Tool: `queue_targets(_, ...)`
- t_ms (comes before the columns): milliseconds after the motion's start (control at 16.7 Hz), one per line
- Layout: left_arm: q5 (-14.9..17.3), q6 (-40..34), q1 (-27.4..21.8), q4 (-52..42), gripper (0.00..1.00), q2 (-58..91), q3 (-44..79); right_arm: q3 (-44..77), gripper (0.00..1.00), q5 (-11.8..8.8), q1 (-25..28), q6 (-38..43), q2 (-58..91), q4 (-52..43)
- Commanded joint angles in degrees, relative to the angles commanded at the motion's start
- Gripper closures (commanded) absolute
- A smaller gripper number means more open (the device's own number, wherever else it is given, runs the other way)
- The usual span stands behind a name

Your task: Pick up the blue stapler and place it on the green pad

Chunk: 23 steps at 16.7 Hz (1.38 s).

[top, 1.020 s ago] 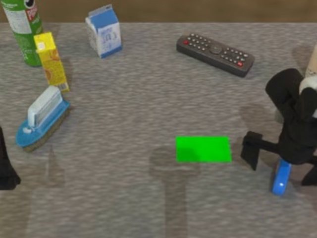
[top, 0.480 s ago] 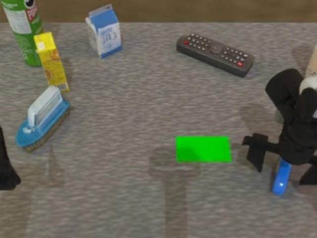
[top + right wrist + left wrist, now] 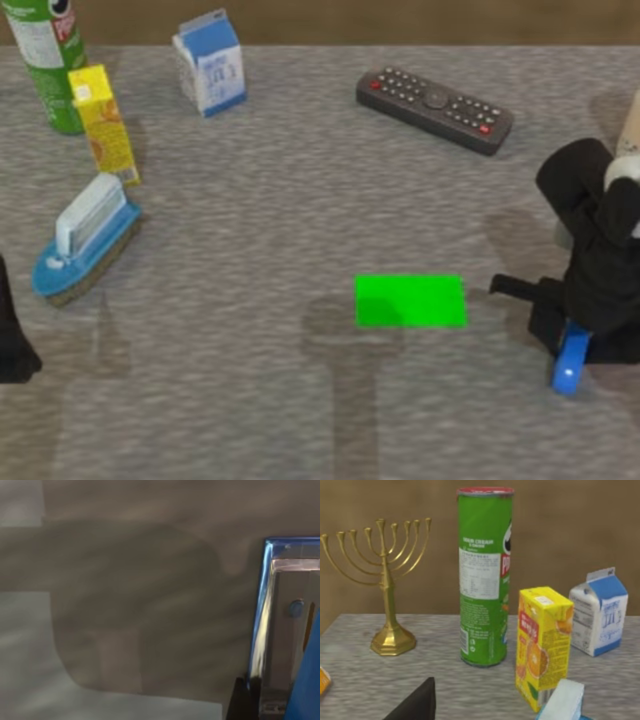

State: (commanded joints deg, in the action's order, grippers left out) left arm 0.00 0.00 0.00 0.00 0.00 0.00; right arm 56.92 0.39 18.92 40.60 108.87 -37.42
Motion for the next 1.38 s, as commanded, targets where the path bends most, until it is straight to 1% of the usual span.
queue_targets(360, 0.0, 0.0, 0.0, 0.0, 0.0, 0.0, 0.0, 0.0, 1.0, 0.0, 0.0, 0.0, 0.0, 0.0)
queue_targets(420, 0.0, 0.0, 0.0, 0.0, 0.0, 0.0, 0.0, 0.3, 1.0, 0.6, -0.1, -0.5, -1.1, -0.8)
queue_targets(540, 0.0, 0.0, 0.0, 0.0, 0.0, 0.0, 0.0, 1.0, 1.0, 0.6, -0.1, -0.5, -1.4, -1.8)
queue_targets(660, 0.0, 0.0, 0.0, 0.0, 0.0, 0.0, 0.0, 2.9, 1.0, 0.6, 0.1, -0.4, -2.6, -5.0)
queue_targets(960, 0.0, 0.0, 0.0, 0.0, 0.0, 0.0, 0.0, 9.7, 1.0, 0.6, 0.4, -0.3, -7.9, -18.2)
queue_targets(1080, 0.0, 0.0, 0.0, 0.0, 0.0, 0.0, 0.0, 11.9, 1.0, 0.6, 0.6, -0.4, -10.0, -22.0)
queue_targets(1200, 0.0, 0.0, 0.0, 0.0, 0.0, 0.0, 0.0, 12.9, 1.0, 0.6, 0.6, -0.5, -11.1, -23.5)
queue_targets(1380, 0.0, 0.0, 0.0, 0.0, 0.0, 0.0, 0.0, 12.8, 1.0, 0.6, 0.3, -0.4, -10.9, -23.3)
